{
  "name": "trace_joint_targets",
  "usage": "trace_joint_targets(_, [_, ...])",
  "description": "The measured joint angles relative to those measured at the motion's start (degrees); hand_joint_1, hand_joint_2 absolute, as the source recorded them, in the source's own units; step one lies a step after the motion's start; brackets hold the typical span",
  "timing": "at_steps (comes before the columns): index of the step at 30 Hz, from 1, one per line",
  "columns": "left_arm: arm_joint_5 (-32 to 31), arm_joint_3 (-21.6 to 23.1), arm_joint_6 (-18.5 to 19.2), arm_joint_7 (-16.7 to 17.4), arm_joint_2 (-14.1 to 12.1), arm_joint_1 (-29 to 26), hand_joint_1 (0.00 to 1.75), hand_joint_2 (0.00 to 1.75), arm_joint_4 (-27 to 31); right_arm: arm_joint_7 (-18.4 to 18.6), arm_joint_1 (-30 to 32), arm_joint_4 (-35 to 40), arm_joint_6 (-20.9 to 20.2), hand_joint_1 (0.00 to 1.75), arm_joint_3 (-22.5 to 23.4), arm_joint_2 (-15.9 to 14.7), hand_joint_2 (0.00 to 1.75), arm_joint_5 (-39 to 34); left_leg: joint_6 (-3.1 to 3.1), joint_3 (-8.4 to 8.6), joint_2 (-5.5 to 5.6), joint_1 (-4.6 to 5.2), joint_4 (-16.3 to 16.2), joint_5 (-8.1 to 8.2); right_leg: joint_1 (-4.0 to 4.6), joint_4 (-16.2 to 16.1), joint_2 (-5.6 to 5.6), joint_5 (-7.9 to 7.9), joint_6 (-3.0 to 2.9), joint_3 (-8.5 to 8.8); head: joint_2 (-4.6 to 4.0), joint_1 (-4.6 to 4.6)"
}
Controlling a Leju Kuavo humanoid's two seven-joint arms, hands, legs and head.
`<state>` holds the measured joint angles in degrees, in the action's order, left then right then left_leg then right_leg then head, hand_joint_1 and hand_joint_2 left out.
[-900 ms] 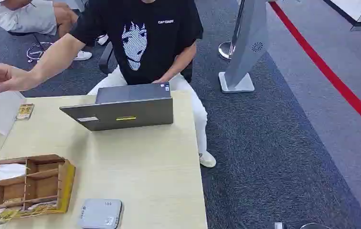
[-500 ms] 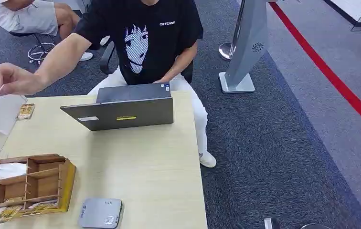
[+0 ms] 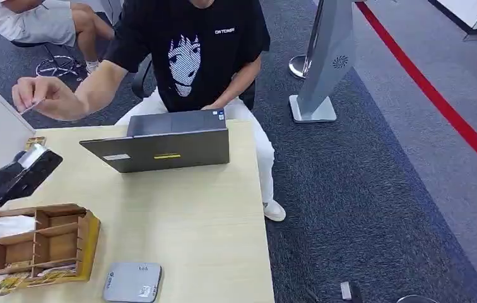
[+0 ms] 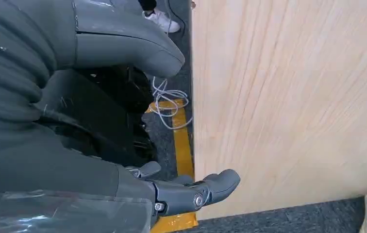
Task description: Pass the card to the sensor for recognition and then transmit it.
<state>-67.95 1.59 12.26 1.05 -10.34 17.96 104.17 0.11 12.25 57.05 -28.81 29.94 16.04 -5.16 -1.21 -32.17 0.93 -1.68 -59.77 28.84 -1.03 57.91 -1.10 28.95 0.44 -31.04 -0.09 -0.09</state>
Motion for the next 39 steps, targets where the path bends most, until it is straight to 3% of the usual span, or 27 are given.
trace_joint_targets(7, [0.33, 0.72, 0.29, 0.11, -1.07, 0.94, 0.00, 1.75, -2.49, 0.07, -0.11, -0.39, 0.09, 0.00, 0.00, -0.02, 1.75, -0.02, 0.00, -0.06, 0.00, 0.00, 0.00, 0.00, 0.00, -0.01, 0.01, 0.00, 0.00, -0.07, 0.00, 0.00])
trace_joint_targets(8, [0.33, 0.77, 0.31, 0.13, -1.14, 0.95, 0.09, 1.75, -2.65, 0.09, -0.12, -0.42, 0.09, 0.00, 0.00, -0.02, 1.75, -0.02, 0.00, -0.07, 0.00, 0.00, 0.00, 0.00, 0.00, -0.01, 0.01, 0.00, 0.00, -0.08, 0.00, -0.02])
trace_joint_targets(9, [0.35, 0.77, 0.29, 0.13, -1.14, 0.96, 1.75, 1.75, -2.78, 0.11, -0.13, -0.44, 0.09, 0.00, 0.00, -0.02, 1.75, -0.04, 0.00, -0.07, 0.00, 0.00, 0.00, 0.00, 0.00, 0.00, 0.01, 0.00, 0.00, -0.08, 0.00, -0.02])
trace_joint_targets(25, [2.38, -0.31, -2.78, -0.74, 0.57, 0.96, 1.75, 1.75, -2.26, 1.16, -0.13, -0.37, 0.17, 0.00, -0.17, -0.02, 1.75, -1.01, 0.00, -0.19, 0.00, 0.00, -0.01, 0.00, 0.00, 0.00, 0.01, -0.01, 0.00, -0.16, 0.00, -0.02])
trace_joint_targets(39, [2.40, -1.24, -3.12, -0.77, 1.55, 1.06, 1.75, 1.75, -1.34, 1.16, -0.15, -0.22, 0.17, 0.00, -0.46, -0.02, 1.75, -1.01, 0.01, -0.19, 0.01, 0.00, -0.01, -0.03, 0.00, 0.00, 0.02, -0.02, 0.01, -0.15, 0.00, -0.02])
